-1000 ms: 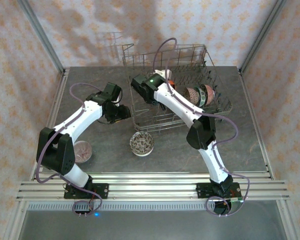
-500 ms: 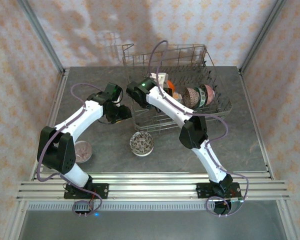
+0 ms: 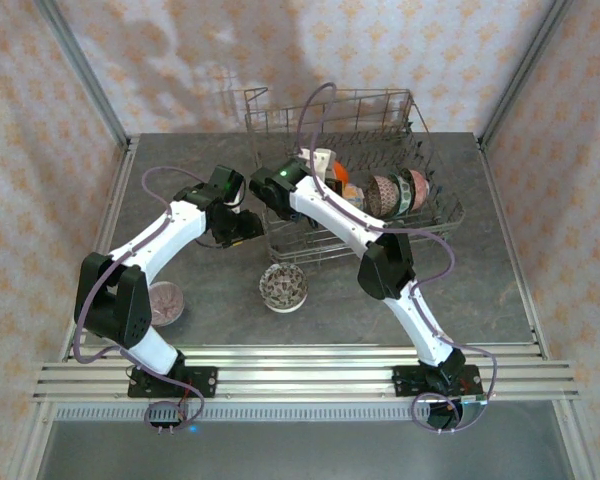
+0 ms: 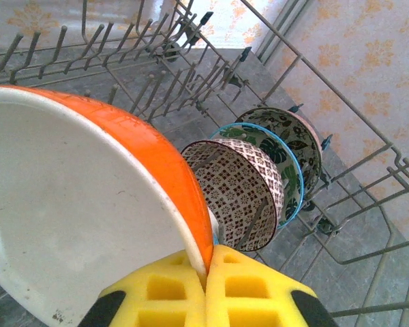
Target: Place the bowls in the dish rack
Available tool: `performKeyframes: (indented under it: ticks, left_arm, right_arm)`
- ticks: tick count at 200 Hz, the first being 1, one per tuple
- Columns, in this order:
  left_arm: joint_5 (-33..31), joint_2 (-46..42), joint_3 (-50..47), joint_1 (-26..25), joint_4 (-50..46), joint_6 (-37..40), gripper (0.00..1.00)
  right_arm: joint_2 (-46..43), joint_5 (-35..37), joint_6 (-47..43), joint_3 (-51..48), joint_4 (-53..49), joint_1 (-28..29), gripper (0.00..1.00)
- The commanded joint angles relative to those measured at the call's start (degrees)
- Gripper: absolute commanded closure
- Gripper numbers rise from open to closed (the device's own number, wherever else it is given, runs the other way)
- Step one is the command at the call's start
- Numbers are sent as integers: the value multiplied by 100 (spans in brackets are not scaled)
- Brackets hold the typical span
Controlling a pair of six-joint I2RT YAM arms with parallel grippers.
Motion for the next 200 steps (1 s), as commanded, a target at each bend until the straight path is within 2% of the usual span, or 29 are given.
performKeyframes:
  ticks: [1,102,200]
  left_arm:
    - [47,31,-12,-61,56,-88,49]
    - [110,-2,-54,-181,121,-158,49]
    - [304,77,-40,-650,429,-437,51]
  right_arm:
    - [58,230,245,-258,-1088,96,96]
    - [-226,435,276,-483,-1082,215,99]
    - [-699,626,-680,299,-1080,-216,100]
